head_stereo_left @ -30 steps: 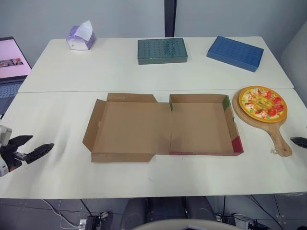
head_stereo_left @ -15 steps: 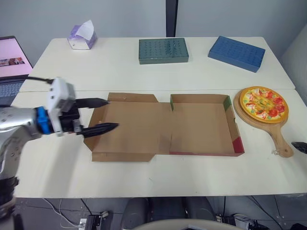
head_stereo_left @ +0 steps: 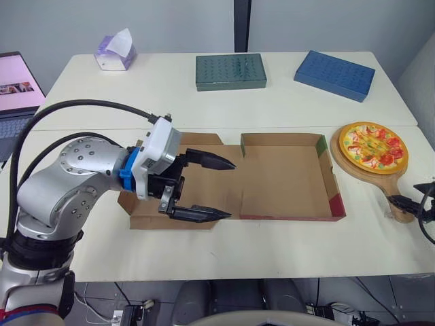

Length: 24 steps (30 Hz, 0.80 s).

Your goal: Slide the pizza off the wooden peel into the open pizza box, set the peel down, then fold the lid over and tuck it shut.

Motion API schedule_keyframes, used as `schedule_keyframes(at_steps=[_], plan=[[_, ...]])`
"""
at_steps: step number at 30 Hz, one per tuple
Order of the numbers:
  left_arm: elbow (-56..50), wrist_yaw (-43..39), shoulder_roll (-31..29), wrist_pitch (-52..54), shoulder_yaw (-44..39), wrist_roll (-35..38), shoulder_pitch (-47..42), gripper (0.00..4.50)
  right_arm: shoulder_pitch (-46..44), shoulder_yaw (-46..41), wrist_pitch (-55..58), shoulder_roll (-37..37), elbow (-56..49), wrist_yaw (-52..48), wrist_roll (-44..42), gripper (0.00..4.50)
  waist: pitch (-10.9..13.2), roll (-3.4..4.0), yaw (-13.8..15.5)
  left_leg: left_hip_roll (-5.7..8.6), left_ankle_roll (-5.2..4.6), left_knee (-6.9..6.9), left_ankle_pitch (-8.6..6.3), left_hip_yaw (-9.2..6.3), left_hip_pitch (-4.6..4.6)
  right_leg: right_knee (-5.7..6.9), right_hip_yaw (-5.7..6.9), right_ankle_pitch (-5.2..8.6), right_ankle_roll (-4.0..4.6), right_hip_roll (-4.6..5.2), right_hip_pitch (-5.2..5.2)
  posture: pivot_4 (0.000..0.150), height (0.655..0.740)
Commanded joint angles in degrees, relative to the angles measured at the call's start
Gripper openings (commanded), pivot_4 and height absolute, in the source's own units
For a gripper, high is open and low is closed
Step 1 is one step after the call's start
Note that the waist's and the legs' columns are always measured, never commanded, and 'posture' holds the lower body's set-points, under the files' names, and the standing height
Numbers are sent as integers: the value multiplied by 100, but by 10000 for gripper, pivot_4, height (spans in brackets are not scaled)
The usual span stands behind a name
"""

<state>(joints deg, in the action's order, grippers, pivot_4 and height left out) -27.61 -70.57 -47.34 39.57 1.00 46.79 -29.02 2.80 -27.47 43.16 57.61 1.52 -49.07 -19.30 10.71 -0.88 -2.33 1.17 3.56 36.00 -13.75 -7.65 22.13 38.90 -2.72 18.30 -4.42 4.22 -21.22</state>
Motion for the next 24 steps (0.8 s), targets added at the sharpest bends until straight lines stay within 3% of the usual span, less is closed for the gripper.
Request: schedule_keyframes(at_steps=[1, 15, 18, 24], plan=[[-71, -26, -3, -69, 75, -65, -124, 44856, -414, 314, -25, 69, 477, 301, 246, 45000, 0, 0, 10, 0, 0, 1, 0, 0, 0, 0, 0, 0, 0, 0, 0, 1500, 7400], [-136, 74, 61, -37, 112, -41, -116, 44856, -1629, 1455, -544, -69, 1997, -14, 562, 45000, -3, -13, -53, -3, 0, 3, 0, -2, -4, 1, 1, 0, 0, -2, 3, 1500, 7400], [-130, 123, 85, -91, 140, -122, -122, 45000, -1708, 1548, -401, -88, 2090, -34, 567, 38991, -4, -16, -79, -4, 0, 3, 0, -2, -6, 1, 1, 0, 0, -4, 5, 1500, 7400], [-105, 128, 94, -188, 223, -312, -47, 45000, -1763, 1428, -325, -204, 2307, 71, 506, 18425, -16, -45, -71, -3, 0, 6, 0, -5, -8, 0, 2, -1, -1, -4, 11, 1500, 7400]])
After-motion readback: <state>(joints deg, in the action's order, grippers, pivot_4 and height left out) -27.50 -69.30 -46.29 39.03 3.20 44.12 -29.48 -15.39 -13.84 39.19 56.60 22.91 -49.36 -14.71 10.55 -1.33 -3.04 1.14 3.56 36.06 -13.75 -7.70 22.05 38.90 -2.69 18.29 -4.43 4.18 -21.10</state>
